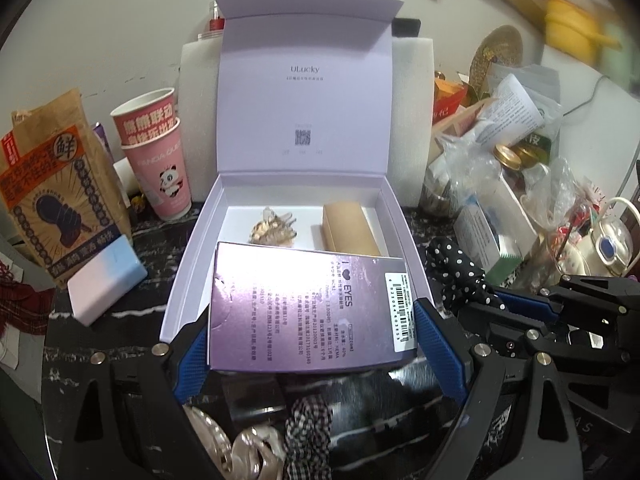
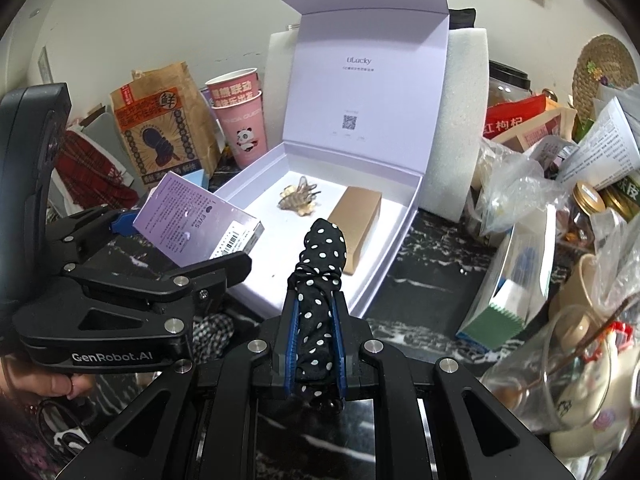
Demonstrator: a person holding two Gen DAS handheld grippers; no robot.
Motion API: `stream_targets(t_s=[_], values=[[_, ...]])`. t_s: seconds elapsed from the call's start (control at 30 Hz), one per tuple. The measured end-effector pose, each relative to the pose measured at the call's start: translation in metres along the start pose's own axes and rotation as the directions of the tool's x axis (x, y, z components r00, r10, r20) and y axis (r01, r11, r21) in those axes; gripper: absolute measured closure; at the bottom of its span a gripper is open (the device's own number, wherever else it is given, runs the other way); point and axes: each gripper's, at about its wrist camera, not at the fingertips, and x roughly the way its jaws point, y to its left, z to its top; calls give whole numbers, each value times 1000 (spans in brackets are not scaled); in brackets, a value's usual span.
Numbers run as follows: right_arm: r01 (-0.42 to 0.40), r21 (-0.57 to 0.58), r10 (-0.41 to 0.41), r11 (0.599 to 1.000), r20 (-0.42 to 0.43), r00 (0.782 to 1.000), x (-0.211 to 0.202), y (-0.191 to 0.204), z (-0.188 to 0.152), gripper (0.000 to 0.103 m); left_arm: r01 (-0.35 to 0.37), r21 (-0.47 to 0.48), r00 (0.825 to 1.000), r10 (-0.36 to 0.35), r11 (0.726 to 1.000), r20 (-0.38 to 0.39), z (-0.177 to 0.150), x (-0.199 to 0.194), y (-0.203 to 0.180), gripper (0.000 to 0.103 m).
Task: Organize rigid objects
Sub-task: 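Carry the scrunchie with the right gripper while the left carries the EYES box into the gift box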
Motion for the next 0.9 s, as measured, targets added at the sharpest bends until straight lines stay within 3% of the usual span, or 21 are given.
stream_targets(t_s=[0.9], values=[[27,-39,-24,999,55,998,40,-30,70,88,-27,9,998,26,1000,48,84,49,36,12]])
